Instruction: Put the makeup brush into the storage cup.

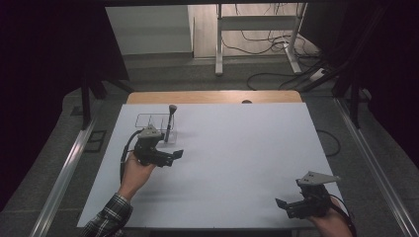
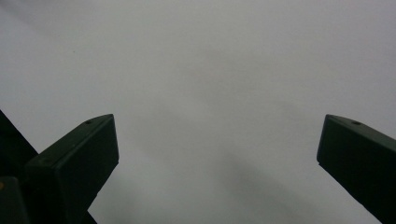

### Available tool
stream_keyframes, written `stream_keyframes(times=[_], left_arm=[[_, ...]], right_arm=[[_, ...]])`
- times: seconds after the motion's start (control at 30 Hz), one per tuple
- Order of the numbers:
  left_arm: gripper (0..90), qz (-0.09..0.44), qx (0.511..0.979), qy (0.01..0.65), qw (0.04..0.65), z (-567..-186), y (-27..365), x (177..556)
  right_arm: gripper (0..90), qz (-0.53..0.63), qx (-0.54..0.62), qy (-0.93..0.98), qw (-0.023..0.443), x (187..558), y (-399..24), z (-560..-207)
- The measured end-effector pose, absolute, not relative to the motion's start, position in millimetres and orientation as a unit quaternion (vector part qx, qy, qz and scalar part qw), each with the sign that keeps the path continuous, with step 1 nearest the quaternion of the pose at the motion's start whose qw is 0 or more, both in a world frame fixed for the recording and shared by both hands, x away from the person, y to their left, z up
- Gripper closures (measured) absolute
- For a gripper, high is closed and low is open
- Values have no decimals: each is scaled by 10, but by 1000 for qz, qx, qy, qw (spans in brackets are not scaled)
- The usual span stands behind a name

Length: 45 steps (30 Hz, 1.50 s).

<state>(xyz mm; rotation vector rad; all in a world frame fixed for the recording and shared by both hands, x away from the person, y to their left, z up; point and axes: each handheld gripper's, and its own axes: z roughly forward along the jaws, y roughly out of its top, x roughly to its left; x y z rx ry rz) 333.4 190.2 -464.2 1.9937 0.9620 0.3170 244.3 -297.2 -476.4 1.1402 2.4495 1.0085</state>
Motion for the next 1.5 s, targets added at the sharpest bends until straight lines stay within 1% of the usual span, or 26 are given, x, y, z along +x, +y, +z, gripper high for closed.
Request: stream_keyframes(times=[0.37,0.73,1.07,1.27,1.5], left_arm=[[0,132,798,384,445,-4648,1937,3226],[0,149,808,372,433,-4673,1928,3121],[0,149,807,373,433,-4693,2004,3015],[0,134,804,378,439,-4719,2041,2957],[0,131,807,374,438,-4748,2063,2882]], right_arm=[[0,345,392,843,129,2443,-2971,-4765],[0,347,392,842,129,2443,-2972,-4763],[0,347,394,841,132,2441,-2971,-4761],[0,347,396,840,134,2439,-2973,-4758],[0,348,398,838,136,2444,-2983,-4758]])
